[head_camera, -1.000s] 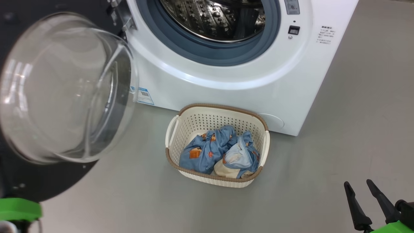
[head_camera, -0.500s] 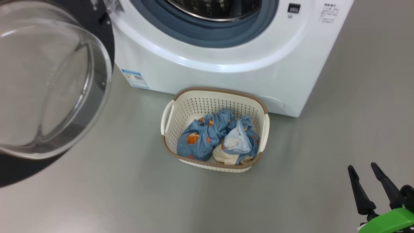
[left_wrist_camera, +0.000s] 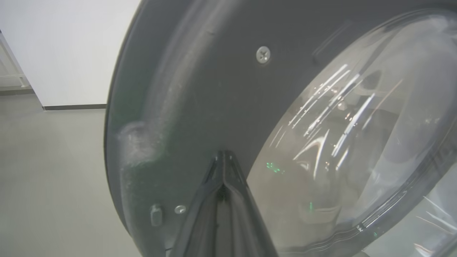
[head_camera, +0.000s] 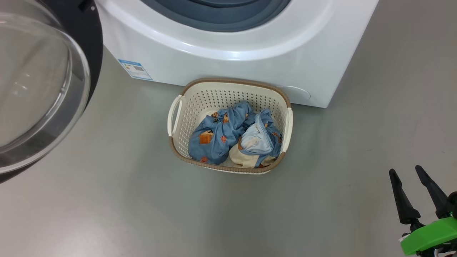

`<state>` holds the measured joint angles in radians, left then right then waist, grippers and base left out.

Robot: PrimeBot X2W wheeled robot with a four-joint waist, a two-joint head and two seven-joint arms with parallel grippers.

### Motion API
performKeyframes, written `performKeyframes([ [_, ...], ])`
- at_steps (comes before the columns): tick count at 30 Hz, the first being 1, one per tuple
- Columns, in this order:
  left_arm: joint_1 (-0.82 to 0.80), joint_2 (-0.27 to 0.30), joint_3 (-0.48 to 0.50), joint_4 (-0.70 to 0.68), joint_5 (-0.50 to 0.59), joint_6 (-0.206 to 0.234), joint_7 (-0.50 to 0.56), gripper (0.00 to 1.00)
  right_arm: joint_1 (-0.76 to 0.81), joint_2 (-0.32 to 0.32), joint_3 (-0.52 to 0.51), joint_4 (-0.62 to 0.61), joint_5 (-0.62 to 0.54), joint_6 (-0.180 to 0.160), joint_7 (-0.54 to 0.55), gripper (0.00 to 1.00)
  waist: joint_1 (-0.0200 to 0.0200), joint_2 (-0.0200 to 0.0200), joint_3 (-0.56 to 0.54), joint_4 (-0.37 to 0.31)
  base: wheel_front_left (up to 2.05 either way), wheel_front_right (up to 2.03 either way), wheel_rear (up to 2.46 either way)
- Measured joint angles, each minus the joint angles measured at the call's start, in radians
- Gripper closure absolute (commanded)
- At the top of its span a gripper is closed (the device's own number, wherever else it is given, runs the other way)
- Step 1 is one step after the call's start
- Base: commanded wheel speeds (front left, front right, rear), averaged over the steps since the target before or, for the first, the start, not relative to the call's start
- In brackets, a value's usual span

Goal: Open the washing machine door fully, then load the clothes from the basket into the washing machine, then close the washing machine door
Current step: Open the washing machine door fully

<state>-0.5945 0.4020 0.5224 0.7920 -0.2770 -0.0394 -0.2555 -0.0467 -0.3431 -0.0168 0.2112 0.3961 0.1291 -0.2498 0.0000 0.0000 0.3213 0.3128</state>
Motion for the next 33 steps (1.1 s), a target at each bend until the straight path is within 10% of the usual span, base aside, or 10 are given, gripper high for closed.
performKeyframes([
  [20, 0.053, -0.043, 0.04, -0.016, 0.062, -0.069, 0.0, 0.91, 0.003, 0.019, 0.01, 0.012, 0.0, 0.0, 0.0, 0.0, 0.0, 0.0, -0.082, 0.0, 0.0, 0.0, 0.0],
  [27, 0.211, -0.145, 0.036, -0.138, 0.061, -0.089, 0.0, 0.65, 0.019, 0.023, 0.024, 0.017, 0.0, 0.0, 0.0, 0.0, 0.0, 0.0, -0.139, 0.015, 0.0, 0.0, 0.0],
  [29, 0.272, -0.179, 0.008, -0.213, 0.045, -0.089, 0.0, 0.03, 0.029, 0.025, 0.03, 0.018, 0.002, 0.0, 0.0, 0.0, 0.0, 0.0, -0.159, 0.018, 0.0, 0.0, 0.0],
  [33, 0.342, -0.206, -0.049, -0.281, 0.01, -0.089, 0.0, 0.0, 0.029, 0.03, 0.032, 0.018, 0.003, 0.0, 0.0, 0.0, 0.0, 0.0, -0.176, 0.018, 0.0, 0.0, 0.0],
])
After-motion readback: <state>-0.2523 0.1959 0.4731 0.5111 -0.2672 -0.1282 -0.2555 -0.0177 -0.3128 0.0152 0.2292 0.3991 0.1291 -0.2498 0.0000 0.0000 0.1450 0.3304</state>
